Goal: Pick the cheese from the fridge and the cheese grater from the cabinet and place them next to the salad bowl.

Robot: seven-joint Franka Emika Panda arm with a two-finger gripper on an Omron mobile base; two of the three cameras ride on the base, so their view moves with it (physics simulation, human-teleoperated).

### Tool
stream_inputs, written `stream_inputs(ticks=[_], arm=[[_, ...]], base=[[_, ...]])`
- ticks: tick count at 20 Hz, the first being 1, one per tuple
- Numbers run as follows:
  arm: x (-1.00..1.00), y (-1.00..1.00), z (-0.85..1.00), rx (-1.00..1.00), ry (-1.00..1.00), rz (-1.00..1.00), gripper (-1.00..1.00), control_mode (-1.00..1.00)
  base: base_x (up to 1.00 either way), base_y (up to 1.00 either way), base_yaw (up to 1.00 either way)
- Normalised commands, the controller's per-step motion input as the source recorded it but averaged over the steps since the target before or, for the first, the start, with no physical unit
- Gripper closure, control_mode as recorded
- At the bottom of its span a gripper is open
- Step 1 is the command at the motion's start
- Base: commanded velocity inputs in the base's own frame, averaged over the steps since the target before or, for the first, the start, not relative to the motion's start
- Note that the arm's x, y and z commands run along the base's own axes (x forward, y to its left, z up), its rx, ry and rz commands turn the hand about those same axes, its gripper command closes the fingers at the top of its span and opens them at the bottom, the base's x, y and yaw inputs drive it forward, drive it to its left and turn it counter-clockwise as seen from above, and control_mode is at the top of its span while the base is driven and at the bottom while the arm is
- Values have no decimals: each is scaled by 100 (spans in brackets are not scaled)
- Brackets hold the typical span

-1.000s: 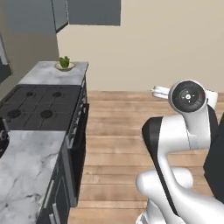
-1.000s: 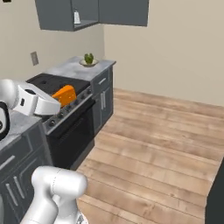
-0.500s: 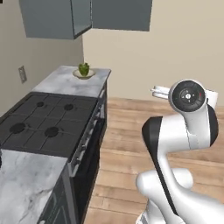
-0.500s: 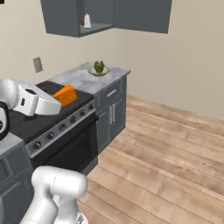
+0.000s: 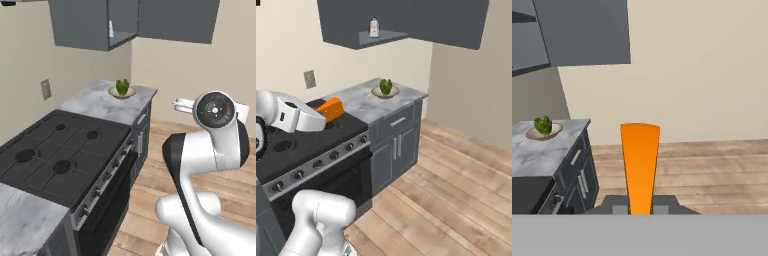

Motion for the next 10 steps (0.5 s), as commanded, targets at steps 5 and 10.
stream_inputs(ticks=[5, 10], arm=[[0, 0, 0, 0, 0, 0, 100, 100], [0, 0, 0, 0, 0, 0, 100, 100]], base=[[45, -48, 47], [42, -49, 48]])
